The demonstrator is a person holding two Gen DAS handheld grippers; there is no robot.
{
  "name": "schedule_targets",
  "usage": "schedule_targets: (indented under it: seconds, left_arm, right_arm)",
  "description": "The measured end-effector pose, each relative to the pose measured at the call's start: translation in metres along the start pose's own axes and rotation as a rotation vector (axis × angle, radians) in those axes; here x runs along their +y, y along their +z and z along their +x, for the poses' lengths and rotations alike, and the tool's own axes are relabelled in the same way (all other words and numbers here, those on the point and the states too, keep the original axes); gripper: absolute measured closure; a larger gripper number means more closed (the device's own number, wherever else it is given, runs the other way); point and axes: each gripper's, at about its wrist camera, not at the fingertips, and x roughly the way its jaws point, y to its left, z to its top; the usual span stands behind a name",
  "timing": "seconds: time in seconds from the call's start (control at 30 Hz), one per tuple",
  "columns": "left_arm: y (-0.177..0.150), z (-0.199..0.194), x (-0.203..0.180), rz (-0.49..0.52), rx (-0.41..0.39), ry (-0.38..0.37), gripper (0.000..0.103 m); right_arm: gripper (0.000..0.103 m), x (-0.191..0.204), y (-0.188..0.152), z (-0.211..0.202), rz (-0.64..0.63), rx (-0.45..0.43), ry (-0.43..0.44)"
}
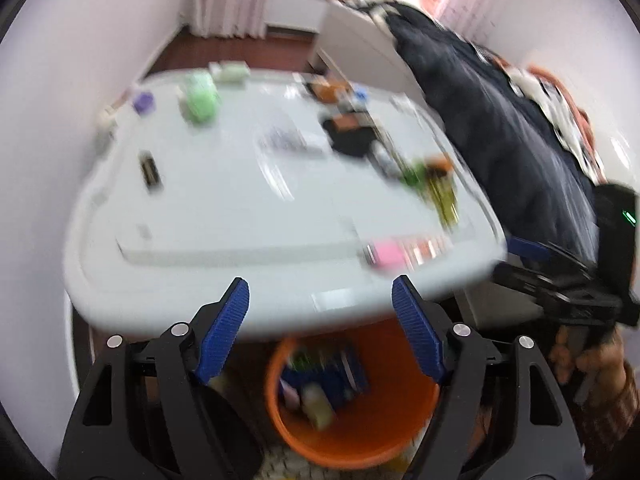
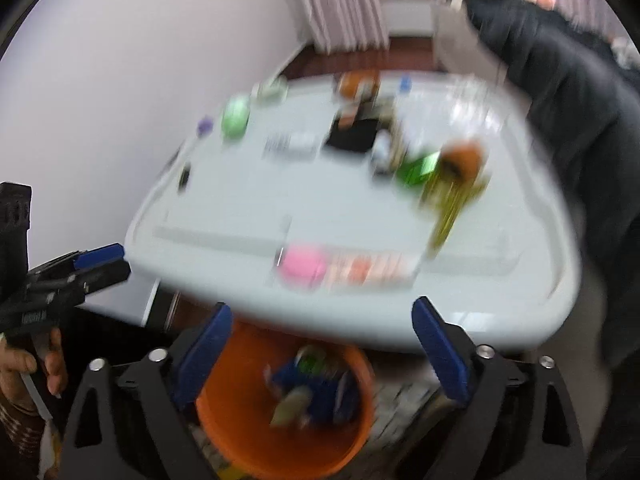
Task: Collect trash
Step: 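Carry the green pump bottle and blue packet over the orange bin and release both, then grasp the white-lidded green jar with the left tool while the right tool grasps the orange plush toy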
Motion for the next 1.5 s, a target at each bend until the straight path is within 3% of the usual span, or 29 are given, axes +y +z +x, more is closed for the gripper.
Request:
schedule_targets:
  seconds: [0.2, 0.33, 0.43, 0.53, 0.77, 0.8, 0.83, 0.87, 1.07, 1.17, 1.3, 1.5]
  left_arm:
    - [0.085, 0.034, 0.039, -0.104, -0.103, 0.131, 0.024]
    - [0.133, 0.074, 0.084, -0.232, -0.115, 0.226, 0.024]
    - [0.161, 0.107, 0.110, -0.286, -0.118, 0.316, 0.024]
    - [0.179, 0.137, 0.120, -0.278, -0.100, 0.378, 0.024]
    - [0.198, 0.191, 0.120, -0.196, -0.045, 0.472, 0.024]
    - [0.198, 0.193, 0.120, -0.191, -0.050, 0.480, 0.029]
    - [0.198, 0.195, 0.121, -0.184, -0.051, 0.480, 0.038]
    - [0.197, 0.197, 0.121, -0.173, -0.041, 0.473, 0.055]
    - [0.176, 0.172, 0.109, -0.178, -0.040, 0.381, 0.056]
    - [0.167, 0.156, 0.096, -0.168, -0.050, 0.342, 0.056]
    - [0.156, 0.131, 0.079, -0.135, -0.084, 0.311, 0.056]
    - [0.149, 0.122, 0.058, -0.098, -0.090, 0.227, 0.056]
  right_arm:
    - [0.008, -0.018, 0.070, -0.004, 0.013, -0.123, -0.029]
    - [0.007, -0.024, 0.088, 0.010, 0.014, -0.173, -0.040]
    - [0.007, -0.029, 0.087, 0.024, 0.013, -0.158, -0.042]
    - [0.007, -0.030, 0.083, 0.039, -0.001, -0.105, -0.048]
    - [0.007, -0.028, 0.078, 0.036, -0.073, -0.121, -0.100]
    - [0.007, -0.029, 0.079, 0.036, -0.074, -0.121, -0.099]
    - [0.007, -0.029, 0.081, 0.037, -0.073, -0.113, -0.089]
    - [0.007, -0.030, 0.083, 0.038, -0.071, -0.102, -0.076]
    - [0.007, -0.021, 0.121, 0.056, -0.177, -0.067, -0.034]
    - [0.007, -0.014, 0.154, 0.080, -0.283, -0.093, -0.068]
    - [0.007, -0.010, 0.199, 0.133, -0.385, -0.112, -0.140]
    - [0.012, -0.008, 0.251, 0.225, -0.447, -0.044, -0.203]
